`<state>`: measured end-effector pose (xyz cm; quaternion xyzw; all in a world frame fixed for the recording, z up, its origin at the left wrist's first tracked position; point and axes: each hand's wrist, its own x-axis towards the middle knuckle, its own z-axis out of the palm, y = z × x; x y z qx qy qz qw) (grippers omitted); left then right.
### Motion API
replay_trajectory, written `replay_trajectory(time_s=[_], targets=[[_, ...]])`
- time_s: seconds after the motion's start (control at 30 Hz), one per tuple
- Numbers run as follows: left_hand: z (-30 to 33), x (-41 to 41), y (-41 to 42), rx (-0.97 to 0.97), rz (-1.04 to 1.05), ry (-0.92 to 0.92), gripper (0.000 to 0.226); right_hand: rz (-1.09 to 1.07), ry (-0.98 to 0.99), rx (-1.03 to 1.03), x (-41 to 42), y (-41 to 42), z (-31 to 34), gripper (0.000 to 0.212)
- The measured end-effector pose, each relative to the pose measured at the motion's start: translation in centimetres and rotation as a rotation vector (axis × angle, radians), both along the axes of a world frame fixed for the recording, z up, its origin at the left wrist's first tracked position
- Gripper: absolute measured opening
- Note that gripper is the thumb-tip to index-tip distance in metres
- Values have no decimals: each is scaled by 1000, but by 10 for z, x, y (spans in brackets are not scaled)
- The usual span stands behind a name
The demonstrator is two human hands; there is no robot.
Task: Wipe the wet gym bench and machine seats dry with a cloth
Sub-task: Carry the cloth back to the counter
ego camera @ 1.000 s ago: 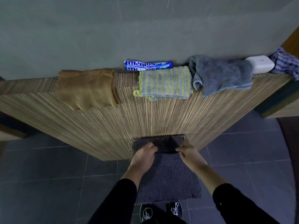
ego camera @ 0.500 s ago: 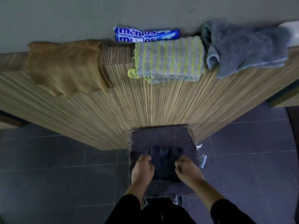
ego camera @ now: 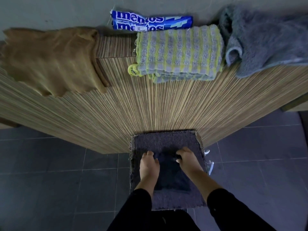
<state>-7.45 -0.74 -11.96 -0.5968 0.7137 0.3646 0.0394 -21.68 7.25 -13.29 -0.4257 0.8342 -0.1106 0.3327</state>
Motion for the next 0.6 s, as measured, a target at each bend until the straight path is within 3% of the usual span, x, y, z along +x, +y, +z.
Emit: replay_trajectory(time_s=[0.1,0.17,0.23,0.33,0.43,0.6], targets=[[4,5,-4,-44,50,43,28,-7,17,-97,-3,-9,-1,29],[4,6,-5,-63,27,52,41,13,63,-113,-1,-12,2,33],[4,7,-4,-150,-110,31,54,54,192,-101,3,-6,5,41],[4,16,2,-280,-483,32,54,170,317,-136,13,12,9,45],[-1,27,10,-149,-725,-5,63,231,256,-38,22,28,10,53],[4,24,21,-48,-733,-111,69,235,206,153,35,36,16,67]])
